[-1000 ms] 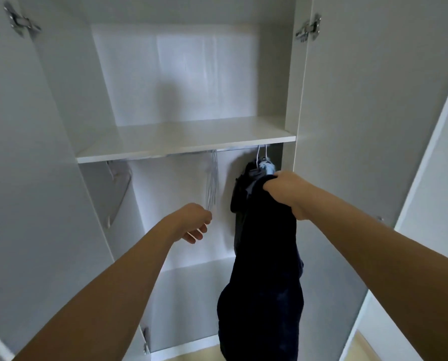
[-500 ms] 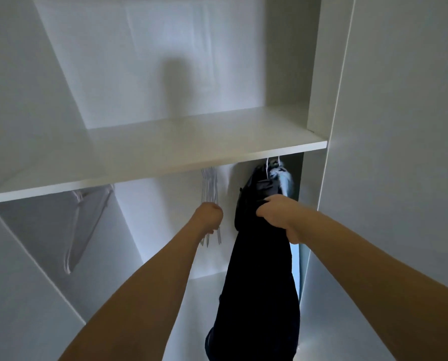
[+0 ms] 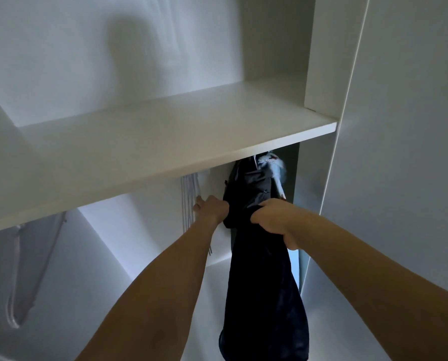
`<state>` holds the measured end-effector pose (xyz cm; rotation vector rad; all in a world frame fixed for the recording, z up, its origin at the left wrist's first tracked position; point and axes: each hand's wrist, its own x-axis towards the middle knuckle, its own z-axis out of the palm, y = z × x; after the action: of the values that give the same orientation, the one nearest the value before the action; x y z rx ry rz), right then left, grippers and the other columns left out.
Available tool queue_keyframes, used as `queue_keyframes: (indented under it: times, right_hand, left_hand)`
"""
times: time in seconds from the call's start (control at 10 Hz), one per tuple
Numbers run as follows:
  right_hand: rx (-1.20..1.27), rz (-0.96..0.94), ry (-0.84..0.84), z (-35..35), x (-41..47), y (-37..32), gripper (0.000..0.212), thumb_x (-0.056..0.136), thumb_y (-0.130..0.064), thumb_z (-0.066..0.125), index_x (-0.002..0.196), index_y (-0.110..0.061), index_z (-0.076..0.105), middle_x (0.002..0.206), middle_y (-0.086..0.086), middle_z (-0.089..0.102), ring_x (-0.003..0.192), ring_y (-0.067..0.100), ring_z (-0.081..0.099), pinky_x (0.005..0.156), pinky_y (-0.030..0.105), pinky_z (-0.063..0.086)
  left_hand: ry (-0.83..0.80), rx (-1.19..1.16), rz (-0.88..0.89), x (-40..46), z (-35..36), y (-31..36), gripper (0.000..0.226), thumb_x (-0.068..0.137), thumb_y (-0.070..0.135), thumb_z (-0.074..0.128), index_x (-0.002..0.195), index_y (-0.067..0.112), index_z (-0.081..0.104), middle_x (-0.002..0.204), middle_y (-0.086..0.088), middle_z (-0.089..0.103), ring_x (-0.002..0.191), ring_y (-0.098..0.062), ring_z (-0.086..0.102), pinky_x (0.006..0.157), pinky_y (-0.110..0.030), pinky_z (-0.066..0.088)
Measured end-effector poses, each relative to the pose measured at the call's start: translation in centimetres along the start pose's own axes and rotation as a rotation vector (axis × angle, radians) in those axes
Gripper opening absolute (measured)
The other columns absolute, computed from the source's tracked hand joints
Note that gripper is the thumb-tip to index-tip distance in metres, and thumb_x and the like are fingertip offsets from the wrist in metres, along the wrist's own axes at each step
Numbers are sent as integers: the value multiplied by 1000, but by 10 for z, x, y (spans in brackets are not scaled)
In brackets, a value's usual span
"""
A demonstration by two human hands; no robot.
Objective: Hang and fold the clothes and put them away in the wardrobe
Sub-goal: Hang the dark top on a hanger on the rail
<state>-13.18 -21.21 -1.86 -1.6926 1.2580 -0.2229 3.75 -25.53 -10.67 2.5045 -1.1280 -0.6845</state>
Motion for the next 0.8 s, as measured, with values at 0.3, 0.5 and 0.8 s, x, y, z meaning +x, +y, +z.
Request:
queue_keyframes:
  times: [0.3, 0.5, 0.8]
  right_hand:
    - [48, 54, 0, -1, 13, 3, 37, 90, -7, 50, 125, 4, 53, 69, -2, 41, 56, 7, 37, 48, 15, 34]
    - [71, 123, -23, -5, 14, 5, 27, 95, -9, 44, 122, -5, 49, 78, 1, 43, 85, 19, 45, 66, 24, 37]
    - [169, 203, 20, -3, 25, 15, 37, 91, -9, 46, 128, -1, 49, 120, 11, 59, 116, 24, 54, 94, 34, 47]
  left_hand:
    - [86, -20, -131, 28, 3, 2, 38, 89, 21, 41, 124, 6, 47, 140, -13, 35, 126, -31, 30, 101, -39, 29]
    - [128, -193, -200, 49, 7, 5, 15, 89, 11, 43, 75, 9, 46, 112, -17, 49, 118, -30, 35, 82, -35, 29]
    - [242, -353, -79, 54, -8, -1, 42, 96, 14, 33, 135, 6, 45, 138, -18, 48, 129, -35, 42, 109, -46, 26]
